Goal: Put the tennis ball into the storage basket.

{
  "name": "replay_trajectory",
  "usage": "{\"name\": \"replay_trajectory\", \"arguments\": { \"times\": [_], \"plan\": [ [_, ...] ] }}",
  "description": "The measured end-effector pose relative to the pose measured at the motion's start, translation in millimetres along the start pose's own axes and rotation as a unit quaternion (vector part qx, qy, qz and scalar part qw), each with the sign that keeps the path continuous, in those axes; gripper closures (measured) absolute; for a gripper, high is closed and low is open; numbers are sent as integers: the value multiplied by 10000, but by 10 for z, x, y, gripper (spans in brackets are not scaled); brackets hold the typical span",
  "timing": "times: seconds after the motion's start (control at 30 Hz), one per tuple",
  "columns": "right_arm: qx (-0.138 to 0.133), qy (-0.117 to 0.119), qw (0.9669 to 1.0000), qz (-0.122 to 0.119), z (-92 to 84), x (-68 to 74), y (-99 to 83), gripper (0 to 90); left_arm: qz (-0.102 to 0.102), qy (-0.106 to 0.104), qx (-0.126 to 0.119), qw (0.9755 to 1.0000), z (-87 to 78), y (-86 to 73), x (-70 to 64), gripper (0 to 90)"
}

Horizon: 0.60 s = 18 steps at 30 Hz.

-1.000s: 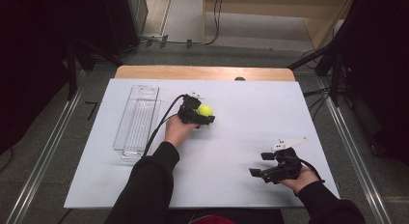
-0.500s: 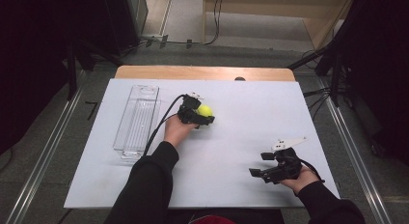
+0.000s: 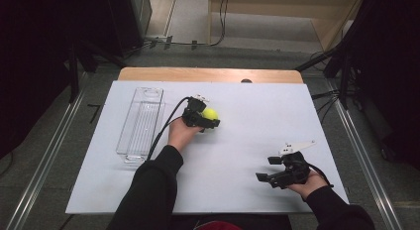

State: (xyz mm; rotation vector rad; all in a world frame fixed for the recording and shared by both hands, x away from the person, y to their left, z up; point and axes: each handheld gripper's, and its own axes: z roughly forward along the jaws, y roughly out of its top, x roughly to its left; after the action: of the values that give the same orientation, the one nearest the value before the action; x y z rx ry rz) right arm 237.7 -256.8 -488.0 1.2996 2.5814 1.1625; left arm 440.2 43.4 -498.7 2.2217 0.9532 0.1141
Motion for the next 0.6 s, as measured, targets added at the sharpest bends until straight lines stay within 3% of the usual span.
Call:
{"name": "replay_trajectory", "arguments": {
  "times": [0.6],
  "plan": [
    [11, 2, 10000, 9, 3, 1, 0, 141, -31, -176, 90, 9998, -149, 38, -20, 266]
  ]
}}
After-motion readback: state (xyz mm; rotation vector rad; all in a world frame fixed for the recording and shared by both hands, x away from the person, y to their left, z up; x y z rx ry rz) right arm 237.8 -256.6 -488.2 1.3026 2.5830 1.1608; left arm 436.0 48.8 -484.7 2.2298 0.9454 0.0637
